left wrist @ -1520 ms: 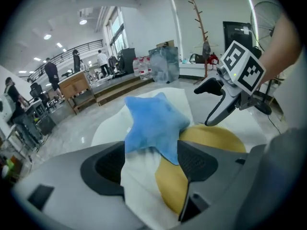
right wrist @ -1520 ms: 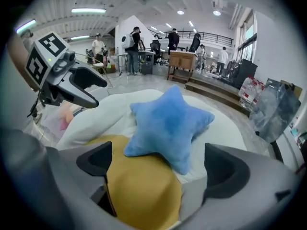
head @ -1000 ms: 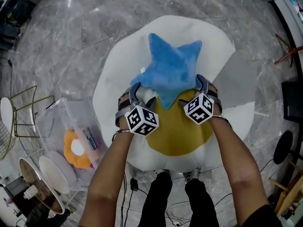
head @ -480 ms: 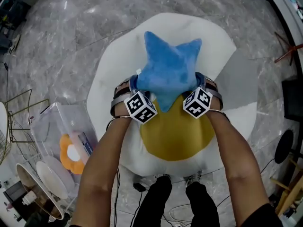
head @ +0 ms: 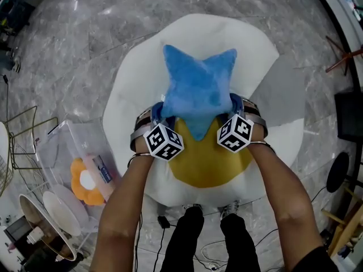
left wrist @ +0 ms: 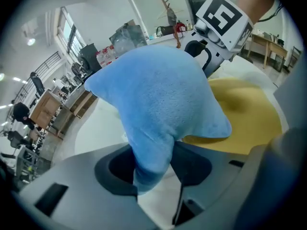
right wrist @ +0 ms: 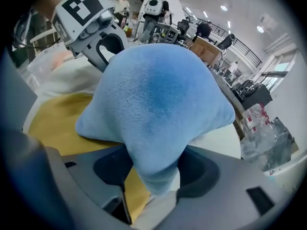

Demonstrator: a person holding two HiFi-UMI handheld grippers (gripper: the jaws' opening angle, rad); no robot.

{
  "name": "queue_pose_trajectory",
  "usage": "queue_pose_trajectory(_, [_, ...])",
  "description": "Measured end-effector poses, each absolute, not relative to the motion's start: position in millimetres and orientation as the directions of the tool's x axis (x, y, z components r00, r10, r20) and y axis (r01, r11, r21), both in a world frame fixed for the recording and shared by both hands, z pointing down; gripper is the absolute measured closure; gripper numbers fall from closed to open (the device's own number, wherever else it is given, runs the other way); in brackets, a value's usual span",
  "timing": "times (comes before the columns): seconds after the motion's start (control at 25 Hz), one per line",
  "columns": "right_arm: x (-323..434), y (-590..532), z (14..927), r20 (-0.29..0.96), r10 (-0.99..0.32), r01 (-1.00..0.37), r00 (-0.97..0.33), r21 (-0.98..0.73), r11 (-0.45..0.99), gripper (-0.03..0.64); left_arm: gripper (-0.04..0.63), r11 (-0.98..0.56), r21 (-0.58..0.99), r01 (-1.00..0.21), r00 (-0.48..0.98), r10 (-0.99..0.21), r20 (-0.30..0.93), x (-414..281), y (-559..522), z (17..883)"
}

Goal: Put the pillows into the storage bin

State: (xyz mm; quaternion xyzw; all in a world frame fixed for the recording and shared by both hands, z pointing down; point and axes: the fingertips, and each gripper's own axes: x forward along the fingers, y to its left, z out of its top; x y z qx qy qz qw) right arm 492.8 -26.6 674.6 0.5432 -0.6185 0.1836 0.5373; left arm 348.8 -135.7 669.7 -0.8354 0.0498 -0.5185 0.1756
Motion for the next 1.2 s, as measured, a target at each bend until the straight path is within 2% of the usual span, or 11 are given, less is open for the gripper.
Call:
queue_pose_trajectory(0.68, [477.7,84.2,516.8,0.793,-0.596,-0.799,0.125,0.437,0.413,0.331,0.374,-0.933,-0.352,-0.069,0.51,-0.336,0.792,326.9,-10.5,535.4])
queue_pose_trajectory(0.88, [476.7,121.2,470.8,0.78,-0.618,-0.835,0.098,0.402,0.375,0.333,0.373,-0.918,-0.362,-0.161,0.495,-0.392,0.775,323.7,31.7,487.4])
queue_pose_trajectory(1.2, [425.5,137.2,438.8,0.754,-0.654,-0.781,0.062,0.445,0.439,0.333,0.373,-0.892,-0.394,-0.221,0.471,-0.451,0.758,266.2,59.7,457.3])
